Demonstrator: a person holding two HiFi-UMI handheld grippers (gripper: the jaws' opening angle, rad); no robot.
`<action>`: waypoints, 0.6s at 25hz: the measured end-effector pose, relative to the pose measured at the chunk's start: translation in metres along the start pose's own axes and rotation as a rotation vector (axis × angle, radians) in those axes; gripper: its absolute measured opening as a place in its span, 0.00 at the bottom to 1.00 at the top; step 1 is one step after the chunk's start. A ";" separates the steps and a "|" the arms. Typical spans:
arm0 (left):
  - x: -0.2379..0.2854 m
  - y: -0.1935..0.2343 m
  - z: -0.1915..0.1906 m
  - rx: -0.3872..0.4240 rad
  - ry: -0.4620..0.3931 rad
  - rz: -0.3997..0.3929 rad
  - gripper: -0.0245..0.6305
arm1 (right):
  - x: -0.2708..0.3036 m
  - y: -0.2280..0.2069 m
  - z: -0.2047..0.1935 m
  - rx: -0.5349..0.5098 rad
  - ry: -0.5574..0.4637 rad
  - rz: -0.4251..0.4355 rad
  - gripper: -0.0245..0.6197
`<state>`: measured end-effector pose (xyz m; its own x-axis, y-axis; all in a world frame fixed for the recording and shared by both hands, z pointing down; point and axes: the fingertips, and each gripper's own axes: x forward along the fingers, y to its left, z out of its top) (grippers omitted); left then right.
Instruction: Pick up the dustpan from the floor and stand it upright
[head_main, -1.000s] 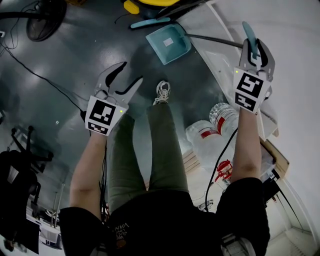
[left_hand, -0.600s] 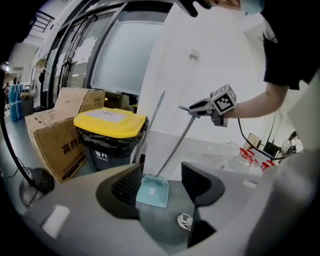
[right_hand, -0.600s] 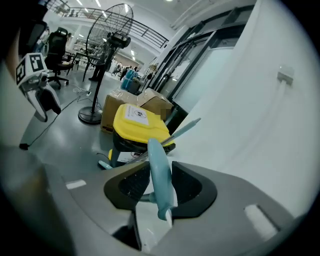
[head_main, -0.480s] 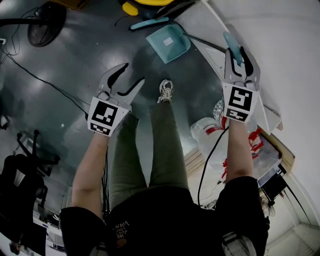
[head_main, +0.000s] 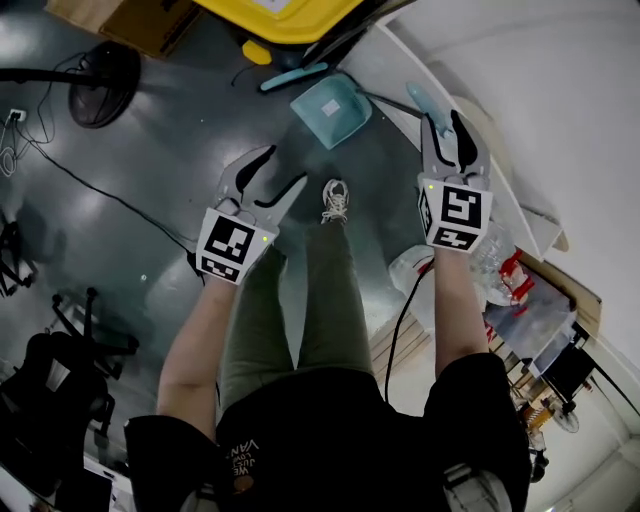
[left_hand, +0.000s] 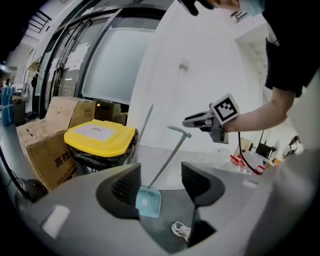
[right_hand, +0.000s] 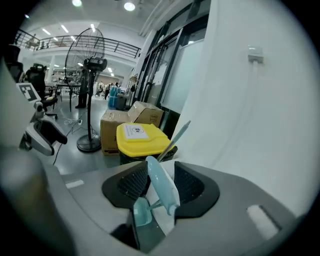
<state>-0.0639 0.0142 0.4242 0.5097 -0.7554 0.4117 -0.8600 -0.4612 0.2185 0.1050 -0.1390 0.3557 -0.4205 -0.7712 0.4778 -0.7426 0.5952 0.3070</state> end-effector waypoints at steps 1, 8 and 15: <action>-0.002 -0.003 0.006 0.004 -0.004 -0.008 0.46 | -0.008 -0.002 0.005 0.035 -0.010 -0.010 0.26; -0.024 -0.033 0.054 0.052 -0.040 -0.069 0.46 | -0.082 -0.004 0.032 0.278 -0.089 -0.058 0.26; -0.054 -0.056 0.095 0.086 -0.070 -0.096 0.46 | -0.151 0.009 0.055 0.382 -0.148 -0.044 0.26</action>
<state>-0.0408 0.0369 0.3050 0.5925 -0.7351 0.3295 -0.8035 -0.5685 0.1764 0.1329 -0.0295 0.2409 -0.4335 -0.8349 0.3393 -0.8901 0.4555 -0.0163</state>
